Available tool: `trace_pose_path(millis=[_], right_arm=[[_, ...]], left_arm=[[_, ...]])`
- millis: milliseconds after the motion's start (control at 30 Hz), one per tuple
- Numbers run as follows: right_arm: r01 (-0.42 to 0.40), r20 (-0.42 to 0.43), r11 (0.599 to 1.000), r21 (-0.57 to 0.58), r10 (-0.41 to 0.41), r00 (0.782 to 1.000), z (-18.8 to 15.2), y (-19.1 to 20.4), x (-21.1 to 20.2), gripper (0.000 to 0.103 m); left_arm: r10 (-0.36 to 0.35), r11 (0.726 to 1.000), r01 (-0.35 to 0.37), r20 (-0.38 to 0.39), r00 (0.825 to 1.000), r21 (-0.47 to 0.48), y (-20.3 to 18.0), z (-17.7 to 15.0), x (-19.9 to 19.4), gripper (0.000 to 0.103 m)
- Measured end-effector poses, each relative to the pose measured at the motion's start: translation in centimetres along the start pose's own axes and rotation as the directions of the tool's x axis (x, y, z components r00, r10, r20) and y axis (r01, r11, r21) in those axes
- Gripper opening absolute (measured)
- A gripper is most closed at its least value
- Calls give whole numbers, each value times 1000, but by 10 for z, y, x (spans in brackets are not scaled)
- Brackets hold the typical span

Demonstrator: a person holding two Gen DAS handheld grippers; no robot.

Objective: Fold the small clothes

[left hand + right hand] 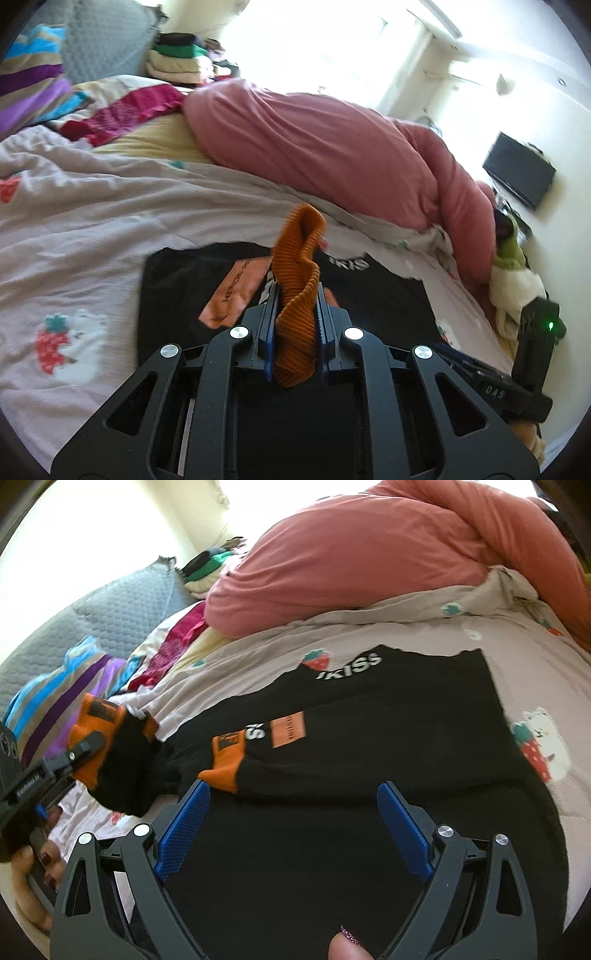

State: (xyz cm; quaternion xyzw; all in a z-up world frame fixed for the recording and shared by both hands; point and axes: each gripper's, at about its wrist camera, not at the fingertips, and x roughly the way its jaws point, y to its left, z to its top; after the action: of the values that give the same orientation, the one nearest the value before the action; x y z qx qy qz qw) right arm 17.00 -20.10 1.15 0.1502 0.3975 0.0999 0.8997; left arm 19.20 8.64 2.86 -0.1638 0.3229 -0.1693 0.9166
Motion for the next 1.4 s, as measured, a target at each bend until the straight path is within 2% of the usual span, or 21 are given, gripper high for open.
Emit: trace_pose_path(millis=[100,367,533,600,633,733,900,967,1100,1167,1233,1400], right_arm=[[24,11,999,23,-24,1000,1,-12,-4,91],[50,4,996,79,-51,999,-1,-34,-4,91],[45,-6,995,93,-45,999,-2,-37,-1,91],[39,-12,995,94,-38,999,-3,-35,1,91],[36,-15,995,95,-34,999,-3,-35,2,91],[17,-33,996,89,-14,999,-6,-29,6,91],[-14,-68,998,68,18,997,-11,-12,17,91],[-34,-85,998,57,39,996,-14,-3,23,91],[-70,-123,997,35,73,990,-19,16,35,90],[-88,-146,996,14,89,985,-23,26,43,85],[-94,-173,996,-6,92,981,-26,35,54,81],[-106,-228,994,16,107,968,-29,43,80,67]], left_arm=[[-10,999,12,-40,999,47,-14,-7,17,9],[-53,993,69,-166,985,91,-34,-34,55,9],[-99,989,119,-200,975,90,-33,-38,55,10],[-99,988,121,-200,975,98,-34,-39,51,16],[-92,988,114,-198,976,101,-34,-39,50,20],[-67,992,86,-191,979,95,-29,-38,47,23],[12,997,1,-167,986,82,-13,-31,40,39],[37,998,-26,-165,986,66,-5,-28,38,51],[127,991,-120,-147,981,61,12,-23,32,61],[169,985,-165,-140,976,43,22,-20,28,74],[194,981,-193,-142,971,21,33,-18,25,81],[241,968,-249,-141,960,-41,58,-13,16,87]])
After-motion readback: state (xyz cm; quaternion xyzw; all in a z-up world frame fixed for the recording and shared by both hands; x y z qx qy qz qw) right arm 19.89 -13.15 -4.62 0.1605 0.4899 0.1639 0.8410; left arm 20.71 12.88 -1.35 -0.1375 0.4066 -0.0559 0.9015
